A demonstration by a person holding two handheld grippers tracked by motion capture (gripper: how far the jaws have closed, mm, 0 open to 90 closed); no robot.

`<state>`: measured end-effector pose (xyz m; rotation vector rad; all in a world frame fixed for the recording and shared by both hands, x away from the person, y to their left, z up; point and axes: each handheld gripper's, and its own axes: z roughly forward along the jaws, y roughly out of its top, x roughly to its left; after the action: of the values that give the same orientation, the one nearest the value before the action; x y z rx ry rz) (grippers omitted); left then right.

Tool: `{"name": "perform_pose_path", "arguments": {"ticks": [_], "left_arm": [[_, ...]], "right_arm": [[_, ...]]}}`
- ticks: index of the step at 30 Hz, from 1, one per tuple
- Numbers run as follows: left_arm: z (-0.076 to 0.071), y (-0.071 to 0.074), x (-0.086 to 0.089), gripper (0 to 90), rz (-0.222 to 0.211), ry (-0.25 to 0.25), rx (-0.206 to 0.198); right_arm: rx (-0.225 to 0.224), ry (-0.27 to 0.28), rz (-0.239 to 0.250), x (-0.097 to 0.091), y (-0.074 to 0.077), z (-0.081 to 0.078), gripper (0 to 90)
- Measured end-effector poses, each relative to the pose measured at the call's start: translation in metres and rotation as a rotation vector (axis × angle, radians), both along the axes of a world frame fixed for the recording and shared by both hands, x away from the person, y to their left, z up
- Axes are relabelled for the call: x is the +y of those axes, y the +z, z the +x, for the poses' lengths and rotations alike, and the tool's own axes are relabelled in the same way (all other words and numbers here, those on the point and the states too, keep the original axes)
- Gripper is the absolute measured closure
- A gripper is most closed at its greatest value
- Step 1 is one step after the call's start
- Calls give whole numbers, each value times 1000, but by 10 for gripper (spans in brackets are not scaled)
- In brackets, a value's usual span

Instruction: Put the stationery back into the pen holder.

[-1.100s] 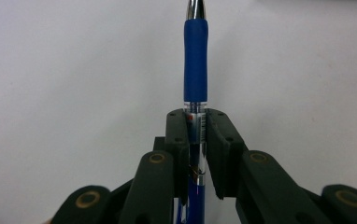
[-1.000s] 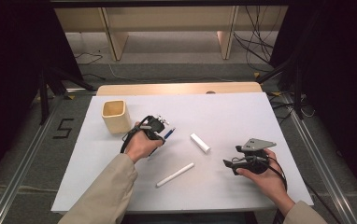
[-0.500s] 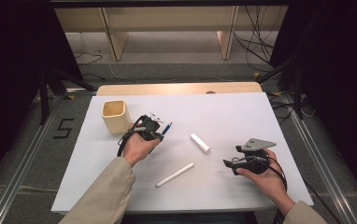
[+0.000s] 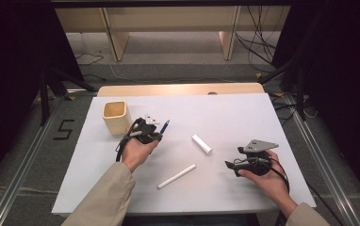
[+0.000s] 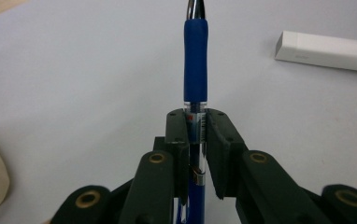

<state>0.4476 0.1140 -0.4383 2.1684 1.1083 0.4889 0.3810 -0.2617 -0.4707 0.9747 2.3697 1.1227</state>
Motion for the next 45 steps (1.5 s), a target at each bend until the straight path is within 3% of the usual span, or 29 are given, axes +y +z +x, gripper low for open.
{"name": "perform_pose_path", "arguments": {"ticks": [20, 45], "left_arm": [[-5, 6, 15, 793, -56, 80, -91], [-7, 14, 28, 793, -76, 151, -181]], "right_arm": [[0, -1, 1, 0, 0, 0, 234], [-1, 0, 2, 0, 0, 0, 234]]}}
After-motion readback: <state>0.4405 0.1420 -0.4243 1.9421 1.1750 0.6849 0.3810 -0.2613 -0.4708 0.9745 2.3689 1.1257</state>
